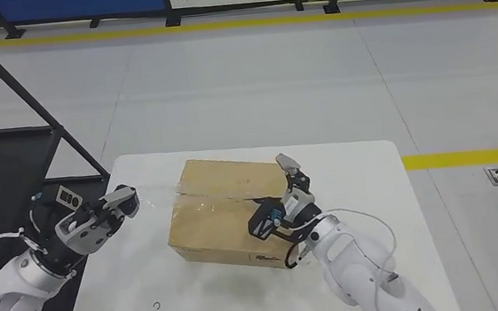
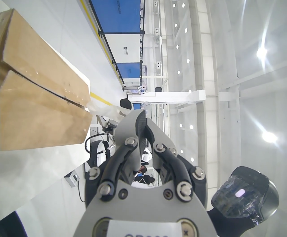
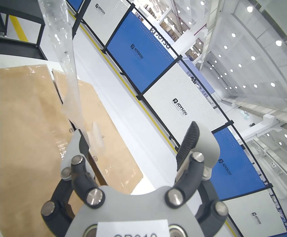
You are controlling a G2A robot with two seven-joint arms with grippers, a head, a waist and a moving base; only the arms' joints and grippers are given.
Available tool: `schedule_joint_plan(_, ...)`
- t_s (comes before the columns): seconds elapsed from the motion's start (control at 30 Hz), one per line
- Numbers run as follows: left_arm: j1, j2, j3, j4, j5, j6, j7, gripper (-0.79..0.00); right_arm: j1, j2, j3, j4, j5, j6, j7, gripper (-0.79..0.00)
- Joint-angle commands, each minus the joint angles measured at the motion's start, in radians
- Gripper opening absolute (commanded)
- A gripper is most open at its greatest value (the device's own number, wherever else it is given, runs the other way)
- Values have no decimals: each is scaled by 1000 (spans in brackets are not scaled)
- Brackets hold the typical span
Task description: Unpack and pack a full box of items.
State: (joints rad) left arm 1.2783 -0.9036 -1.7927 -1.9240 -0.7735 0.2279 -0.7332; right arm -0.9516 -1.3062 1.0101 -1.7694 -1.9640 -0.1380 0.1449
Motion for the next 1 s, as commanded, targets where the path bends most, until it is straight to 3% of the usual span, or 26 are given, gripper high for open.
schedule_joint_plan(0.0,-1,0,7,9,4,13,-4,-785,6,-4,-2,9,-3,15,10,0)
schedule_joint_plan(0.2,-17,2,31,44,26,43,-6,-785,16,-12,0,28,-18,46,16,0)
schedule_joint_plan(0.37,-42,3,55,78,54,57,16,-785,3,-9,22,22,-24,-15,38,0)
schedule_joint_plan(0.5,-42,3,55,78,54,57,16,-785,-25,-10,54,1,40,-13,42,0)
schedule_joint_plan(0.97,-42,3,55,78,54,57,16,-785,-35,-9,58,-7,46,-17,23,0)
